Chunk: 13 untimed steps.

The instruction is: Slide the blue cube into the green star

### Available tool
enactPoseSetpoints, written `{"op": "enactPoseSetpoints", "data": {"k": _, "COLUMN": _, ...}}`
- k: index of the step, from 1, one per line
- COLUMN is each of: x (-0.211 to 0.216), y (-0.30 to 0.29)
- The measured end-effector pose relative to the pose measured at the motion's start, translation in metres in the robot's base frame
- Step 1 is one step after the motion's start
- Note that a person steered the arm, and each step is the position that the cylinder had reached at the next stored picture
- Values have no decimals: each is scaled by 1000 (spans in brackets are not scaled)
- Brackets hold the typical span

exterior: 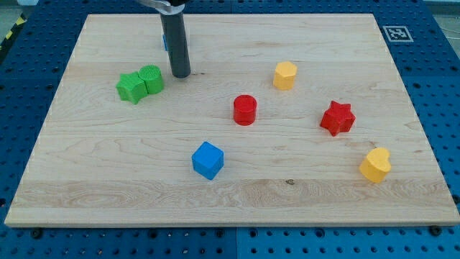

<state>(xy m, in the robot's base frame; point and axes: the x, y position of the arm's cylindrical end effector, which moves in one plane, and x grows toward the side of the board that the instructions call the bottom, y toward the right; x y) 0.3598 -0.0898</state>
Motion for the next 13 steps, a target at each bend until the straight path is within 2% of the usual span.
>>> {"op": "enactPoseSetpoints", "data": {"k": 2, "x": 16, "y": 22}}
{"op": "enactPoseSetpoints", "data": {"k": 4, "x": 71, "y": 23}}
{"op": "enactPoseSetpoints", "data": {"k": 5, "x": 103, "y": 40}}
{"op": "enactPoseSetpoints", "data": {"k": 7, "x": 145, "y": 117}}
{"op": "enactPoseSetpoints", "data": {"k": 9, "x": 236, "y": 140}}
{"op": "enactPoseSetpoints", "data": {"k": 11, "x": 248, "y": 94}}
{"op": "enactPoseSetpoints", "data": {"k": 13, "x": 210, "y": 89}}
